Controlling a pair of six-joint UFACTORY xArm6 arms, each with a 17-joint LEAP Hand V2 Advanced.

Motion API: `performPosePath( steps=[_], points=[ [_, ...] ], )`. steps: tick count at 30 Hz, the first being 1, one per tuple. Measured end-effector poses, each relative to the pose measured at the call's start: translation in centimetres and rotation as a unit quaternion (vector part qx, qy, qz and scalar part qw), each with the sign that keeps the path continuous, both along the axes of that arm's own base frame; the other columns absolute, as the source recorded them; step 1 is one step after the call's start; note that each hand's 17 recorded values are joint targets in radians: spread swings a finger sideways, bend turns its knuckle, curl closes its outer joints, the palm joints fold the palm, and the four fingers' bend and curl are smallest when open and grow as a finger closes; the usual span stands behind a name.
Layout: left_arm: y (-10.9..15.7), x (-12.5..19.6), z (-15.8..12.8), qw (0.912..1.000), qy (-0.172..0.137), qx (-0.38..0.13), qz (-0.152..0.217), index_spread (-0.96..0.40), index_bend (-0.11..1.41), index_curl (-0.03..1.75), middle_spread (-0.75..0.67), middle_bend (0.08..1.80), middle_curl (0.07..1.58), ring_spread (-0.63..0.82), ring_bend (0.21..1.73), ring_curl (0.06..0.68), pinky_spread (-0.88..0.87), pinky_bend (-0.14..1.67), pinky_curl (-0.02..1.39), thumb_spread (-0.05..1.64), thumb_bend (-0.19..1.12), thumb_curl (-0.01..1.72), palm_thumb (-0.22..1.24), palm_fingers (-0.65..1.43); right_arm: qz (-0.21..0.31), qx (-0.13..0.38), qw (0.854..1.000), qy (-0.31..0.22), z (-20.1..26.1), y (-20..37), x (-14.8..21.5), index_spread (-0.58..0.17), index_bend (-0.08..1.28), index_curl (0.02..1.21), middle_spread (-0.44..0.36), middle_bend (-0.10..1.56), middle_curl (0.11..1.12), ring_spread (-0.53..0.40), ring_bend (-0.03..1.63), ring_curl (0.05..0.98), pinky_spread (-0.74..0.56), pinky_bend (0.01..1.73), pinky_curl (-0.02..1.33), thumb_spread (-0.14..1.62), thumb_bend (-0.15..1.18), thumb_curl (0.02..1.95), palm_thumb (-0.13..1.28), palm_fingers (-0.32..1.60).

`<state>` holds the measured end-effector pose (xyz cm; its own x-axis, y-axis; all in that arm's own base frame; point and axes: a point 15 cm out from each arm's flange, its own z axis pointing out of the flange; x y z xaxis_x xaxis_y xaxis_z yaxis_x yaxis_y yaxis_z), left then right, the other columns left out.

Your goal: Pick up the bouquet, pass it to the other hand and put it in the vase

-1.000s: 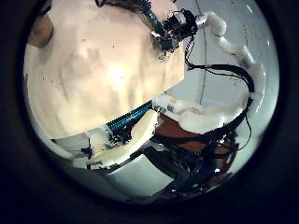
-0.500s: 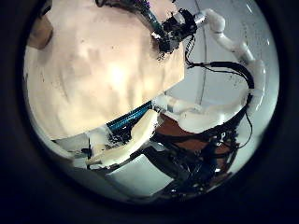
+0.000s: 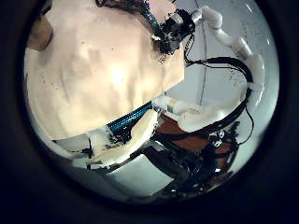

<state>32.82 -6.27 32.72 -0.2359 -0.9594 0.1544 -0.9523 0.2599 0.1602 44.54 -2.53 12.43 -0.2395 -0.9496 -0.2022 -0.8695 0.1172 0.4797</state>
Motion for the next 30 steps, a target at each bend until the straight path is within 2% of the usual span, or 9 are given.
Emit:
performPosePath(
  steps=[4,6,7,8,10,11,16,23,30],
  points=[
    [0.0,0.1,-0.2,1.0000,0.003,0.001,0.000,0.22,0.19,0.37,0.21,0.29,0.35,0.48,0.43,0.191,0.47,0.18,0.23,0.95,-0.03,0.30,0.32,0.20,0.011,-0.014,1.000,0.003,-0.1,0.0,-0.1,-0.240,0.21,0.40,-0.054,0.57,0.44,-0.191,0.84,0.246,-0.07,0.36,0.17,0.98,-0.02,0.46,0.83,0.88],
    [0.0,0.2,-0.1,1.0000,0.002,0.001,0.000,0.22,0.18,0.37,0.22,0.29,0.35,0.48,0.43,0.191,0.47,0.18,0.23,0.95,-0.03,0.30,0.32,0.20,0.014,-0.026,1.000,0.006,-0.1,-0.3,-0.2,-0.274,0.21,0.42,-0.105,0.61,0.47,-0.235,0.88,0.273,-0.21,0.48,0.19,0.97,-0.02,0.46,0.84,1.05],
    [0.0,0.2,-0.1,1.0000,0.002,0.001,0.000,0.22,0.18,0.37,0.21,0.30,0.35,0.49,0.43,0.192,0.47,0.17,0.23,0.95,-0.03,0.30,0.32,0.21,0.016,-0.032,0.999,0.007,-0.1,-0.5,-0.2,-0.303,0.23,0.44,-0.147,0.65,0.49,-0.271,0.92,0.299,-0.35,0.62,0.23,0.95,-0.02,0.47,0.85,1.25],
    [0.0,0.3,0.0,1.0000,0.001,0.001,0.000,0.22,0.18,0.37,0.21,0.30,0.36,0.48,0.44,0.193,0.47,0.18,0.23,0.95,-0.03,0.30,0.32,0.21,0.018,-0.036,0.999,0.007,-0.1,-0.6,-0.2,-0.336,0.32,0.50,-0.179,0.75,0.54,-0.288,0.96,0.337,-0.45,0.77,0.29,0.92,-0.03,0.47,0.85,1.36],
    [0.0,0.5,0.2,1.0000,-0.002,0.000,0.000,0.22,0.18,0.37,0.21,0.30,0.36,0.49,0.43,0.192,0.47,0.18,0.23,0.95,-0.03,0.30,0.32,0.20,0.020,-0.039,0.999,0.007,-0.1,-0.6,-0.2,-0.356,0.39,0.53,-0.198,0.81,0.57,-0.294,1.01,0.369,-0.49,0.84,0.32,0.91,-0.03,0.47,0.85,1.35],
    [0.0,0.5,0.3,1.0000,-0.002,0.000,0.000,0.22,0.18,0.37,0.22,0.29,0.35,0.49,0.43,0.192,0.47,0.18,0.23,0.95,-0.03,0.30,0.32,0.20,0.020,-0.039,0.999,0.007,-0.1,-0.6,-0.2,-0.377,0.53,0.60,-0.215,0.88,0.60,-0.293,1.07,0.407,-0.51,0.93,0.37,0.90,-0.02,0.48,0.86,1.36],
    [-0.1,0.6,0.4,1.0000,-0.003,-0.001,0.001,0.22,0.18,0.37,0.21,0.30,0.36,0.49,0.44,0.195,0.47,0.18,0.23,0.95,-0.03,0.30,0.32,0.21,0.018,-0.036,0.999,-0.015,1.1,-0.7,0.5,-0.374,0.82,0.78,-0.216,1.09,0.70,-0.267,1.23,0.500,-0.44,1.16,0.48,0.89,-0.02,0.49,0.91,1.26],
    [-0.3,1.0,0.4,1.0000,-0.002,-0.002,0.000,0.22,0.18,0.37,0.22,0.30,0.36,0.49,0.44,0.195,0.47,0.18,0.23,0.95,-0.03,0.30,0.32,0.21,-0.016,-0.031,0.997,-0.072,6.3,-2.4,1.6,-0.343,0.96,0.90,-0.197,1.22,0.78,-0.240,1.34,0.587,-0.31,1.36,0.60,0.88,-0.01,0.52,1.00,1.15],
    [-0.1,1.7,0.7,1.0000,-0.005,-0.001,0.001,0.22,0.18,0.38,0.23,0.30,0.35,0.49,0.44,0.193,0.47,0.17,0.23,0.96,-0.03,0.30,0.33,0.21,-0.032,0.042,0.985,-0.163,13.8,-0.7,2.9,-0.310,1.01,0.95,-0.169,1.27,0.80,-0.219,1.39,0.633,-0.24,1.40,0.67,0.92,0.01,0.58,1.15,1.11]
  ],
)
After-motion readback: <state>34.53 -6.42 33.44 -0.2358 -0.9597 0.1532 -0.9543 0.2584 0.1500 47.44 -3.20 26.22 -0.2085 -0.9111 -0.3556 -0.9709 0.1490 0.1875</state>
